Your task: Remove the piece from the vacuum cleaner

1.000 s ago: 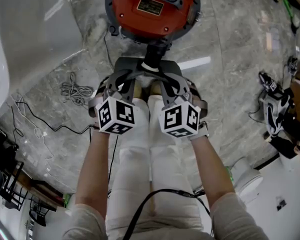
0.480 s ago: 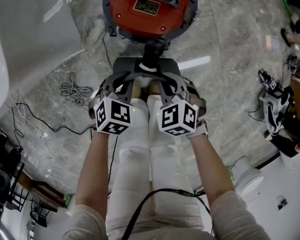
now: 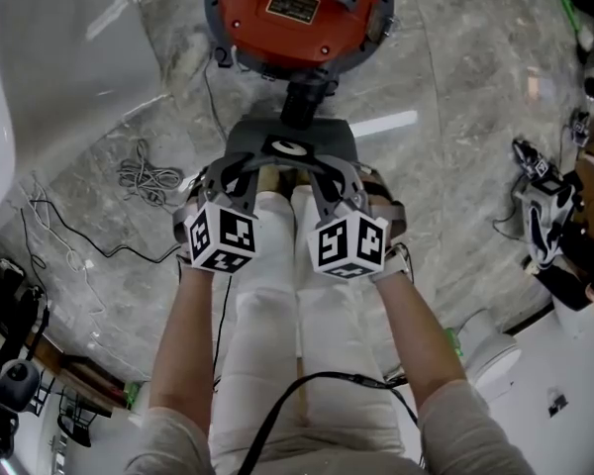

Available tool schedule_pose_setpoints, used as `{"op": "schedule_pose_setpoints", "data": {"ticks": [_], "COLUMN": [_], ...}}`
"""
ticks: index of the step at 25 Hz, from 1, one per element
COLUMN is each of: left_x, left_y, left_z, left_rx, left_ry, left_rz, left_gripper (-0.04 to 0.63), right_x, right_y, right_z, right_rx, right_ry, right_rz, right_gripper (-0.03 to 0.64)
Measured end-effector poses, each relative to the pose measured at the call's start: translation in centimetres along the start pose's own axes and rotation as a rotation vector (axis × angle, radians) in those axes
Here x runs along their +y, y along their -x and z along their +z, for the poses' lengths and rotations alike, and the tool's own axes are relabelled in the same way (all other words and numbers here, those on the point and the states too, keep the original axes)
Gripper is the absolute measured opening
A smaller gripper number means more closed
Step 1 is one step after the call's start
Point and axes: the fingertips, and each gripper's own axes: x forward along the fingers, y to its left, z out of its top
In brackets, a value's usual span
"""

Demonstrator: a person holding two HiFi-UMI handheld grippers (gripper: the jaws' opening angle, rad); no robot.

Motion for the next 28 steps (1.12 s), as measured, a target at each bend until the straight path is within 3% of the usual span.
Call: {"op": "schedule_pose_setpoints", "data": {"ticks": [12, 19, 28], "left_x": [-1.0, -1.6, -3.4], "left_y": [3.1, 6.6, 12.5], "left_z": [0.5, 3.3, 7.6], "left_rx": [-0.037, -0.082, -0.136], "left_ry": [0.009, -0.006, 0.041], "left_rz": [0.033, 0.031, -0.013], "left_gripper": [0.032, 0.032, 0.032], "right_x": [1.1, 0.4, -0.5], "right_y": [2.7, 6.6, 13.6], "right_z": [1.1, 2.8, 5.4], "right_rx": [-0.076, -0.105, -0.112], "right_ry": [-0.046, -0.045, -0.063], "right_rz": [0.02, 0.023, 0.053], "right_gripper": [0.032, 0.032, 0.032]}}
